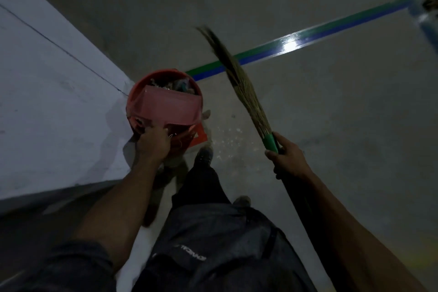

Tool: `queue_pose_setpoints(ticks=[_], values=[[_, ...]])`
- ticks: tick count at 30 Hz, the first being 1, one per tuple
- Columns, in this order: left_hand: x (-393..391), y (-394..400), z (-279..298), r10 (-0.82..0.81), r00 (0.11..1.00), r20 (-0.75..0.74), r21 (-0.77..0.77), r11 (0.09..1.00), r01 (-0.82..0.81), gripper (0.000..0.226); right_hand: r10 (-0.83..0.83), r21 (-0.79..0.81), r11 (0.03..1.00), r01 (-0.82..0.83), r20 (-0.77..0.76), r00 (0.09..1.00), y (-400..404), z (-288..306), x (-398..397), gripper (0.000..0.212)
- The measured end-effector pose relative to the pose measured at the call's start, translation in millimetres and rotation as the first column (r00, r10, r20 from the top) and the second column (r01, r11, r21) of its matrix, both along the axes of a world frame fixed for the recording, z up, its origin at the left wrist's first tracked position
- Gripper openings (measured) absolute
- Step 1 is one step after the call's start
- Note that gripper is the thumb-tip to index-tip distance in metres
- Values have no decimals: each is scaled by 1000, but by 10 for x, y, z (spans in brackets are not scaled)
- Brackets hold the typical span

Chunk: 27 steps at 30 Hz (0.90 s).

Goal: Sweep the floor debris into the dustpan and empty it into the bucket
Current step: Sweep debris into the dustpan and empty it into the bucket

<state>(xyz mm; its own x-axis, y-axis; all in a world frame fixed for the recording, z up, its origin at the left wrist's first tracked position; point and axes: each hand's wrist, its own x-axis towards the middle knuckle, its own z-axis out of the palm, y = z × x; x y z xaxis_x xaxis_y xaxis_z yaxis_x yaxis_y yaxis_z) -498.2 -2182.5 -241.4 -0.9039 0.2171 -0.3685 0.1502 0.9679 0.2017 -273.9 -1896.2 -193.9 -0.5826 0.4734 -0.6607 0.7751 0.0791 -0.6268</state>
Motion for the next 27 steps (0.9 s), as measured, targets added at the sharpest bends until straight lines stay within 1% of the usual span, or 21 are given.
queue_pose_setpoints(ticks=[3, 7, 9, 12, 14, 16, 18, 21, 24, 27], values=[[446, 274, 284, -16, 999, -46, 61, 998, 18, 37, -25, 34, 999, 25, -13, 1000, 173, 179, 470, 67], [856, 707, 576, -111, 993, -43, 182, 976, 117, 41, -108, 95, 989, 111, -34, 994, 448, 403, 974, 68], [986, 968, 702, -167, 984, -67, 182, 967, 176, 43, -154, 135, 978, 161, -64, 986, 589, 497, 1187, 70], [1145, 1413, 851, -253, 960, -116, 211, 939, 273, 42, -200, 190, 958, 213, -86, 976, 855, 595, 1445, 85], [1185, 1738, 883, -310, 944, -115, 192, 925, 327, 43, -221, 232, 944, 233, -77, 972, 1059, 590, 1570, 88], [1175, 2110, 860, -380, 921, -87, 178, 903, 390, 46, -252, 287, 923, 257, -57, 966, 1295, 564, 1646, 85], [1147, 2514, 792, -452, 890, -55, 207, 867, 453, 48, -263, 347, 906, 243, 9, 965, 1567, 521, 1691, 82], [1066, 3207, 702, -474, 880, -24, 230, 854, 466, 43, -305, 432, 873, 225, 125, 944, 2036, 448, 1700, 79], [962, 3928, 680, -510, 858, -62, 173, 841, 512, 39, -369, 462, 848, 261, 160, 915, 2545, 429, 1657, 78], [848, 4611, 712, -612, 778, -140, 103, 773, 626, 31, -429, 461, 832, 309, 179, 886, 3017, 478, 1642, 78]])
